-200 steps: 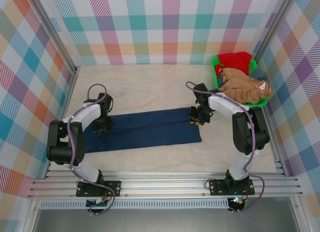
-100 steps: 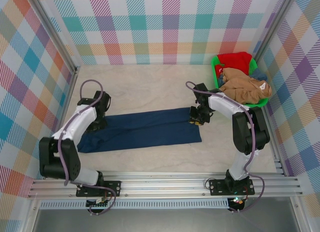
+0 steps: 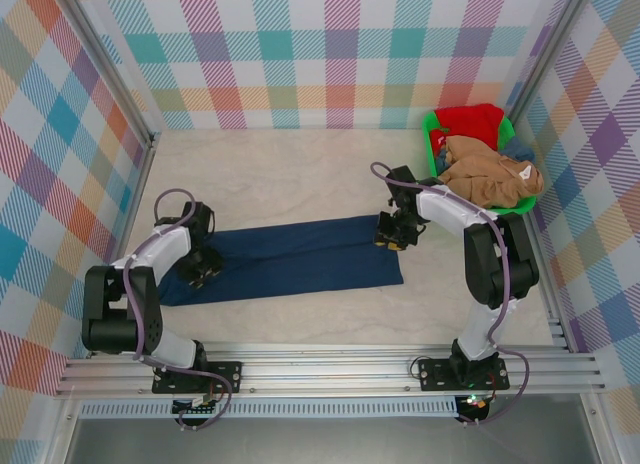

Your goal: Fold and stack the t-shirts

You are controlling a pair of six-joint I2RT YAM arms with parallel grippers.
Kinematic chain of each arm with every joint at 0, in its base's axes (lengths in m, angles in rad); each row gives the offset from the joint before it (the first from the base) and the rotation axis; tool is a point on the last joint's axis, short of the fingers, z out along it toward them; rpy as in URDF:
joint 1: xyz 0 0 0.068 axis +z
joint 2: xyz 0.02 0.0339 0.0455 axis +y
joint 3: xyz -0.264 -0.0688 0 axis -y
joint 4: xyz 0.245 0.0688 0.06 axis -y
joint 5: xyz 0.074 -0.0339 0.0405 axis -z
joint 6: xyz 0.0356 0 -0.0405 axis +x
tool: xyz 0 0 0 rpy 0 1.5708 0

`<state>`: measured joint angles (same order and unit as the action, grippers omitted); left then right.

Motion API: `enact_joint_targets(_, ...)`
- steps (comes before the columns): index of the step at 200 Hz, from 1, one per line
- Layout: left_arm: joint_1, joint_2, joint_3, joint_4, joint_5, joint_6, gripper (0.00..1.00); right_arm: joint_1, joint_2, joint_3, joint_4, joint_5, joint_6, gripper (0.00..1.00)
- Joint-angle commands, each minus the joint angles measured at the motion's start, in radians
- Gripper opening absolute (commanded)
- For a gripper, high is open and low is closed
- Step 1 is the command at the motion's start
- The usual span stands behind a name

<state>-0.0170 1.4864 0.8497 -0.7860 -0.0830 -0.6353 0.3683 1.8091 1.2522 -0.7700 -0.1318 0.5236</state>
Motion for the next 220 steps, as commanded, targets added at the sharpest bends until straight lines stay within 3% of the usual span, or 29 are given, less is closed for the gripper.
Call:
enact_joint_targets(1, 0.005, 0.003, 0.002, 0.046, 0.037, 0.016, 0.40, 0.006, -0.053, -0.025, 0.061, -0.089, -0.023, 0.34)
enact_joint_targets(47, 0.006, 0.014, -0.005, 0.069, 0.046, 0.021, 0.30, 0.009, -0.099, -0.083, 0.172, -0.266, -0.019, 0.32)
enact_joint_targets(109, 0.002, -0.060, 0.003, 0.006, 0.042, 0.030, 0.00, 0.009, -0.094, -0.095, 0.171, -0.259, -0.003, 0.31)
enact_joint_targets(163, -0.061, -0.245, -0.050, -0.154, 0.112, -0.117, 0.00, 0.009, -0.058, -0.056, 0.159, -0.249, -0.011, 0.29)
enact_joint_targets(220, -0.140, -0.347, -0.173, -0.123, 0.229, -0.304, 0.00, 0.009, -0.020, -0.022, 0.135, -0.249, -0.030, 0.29)
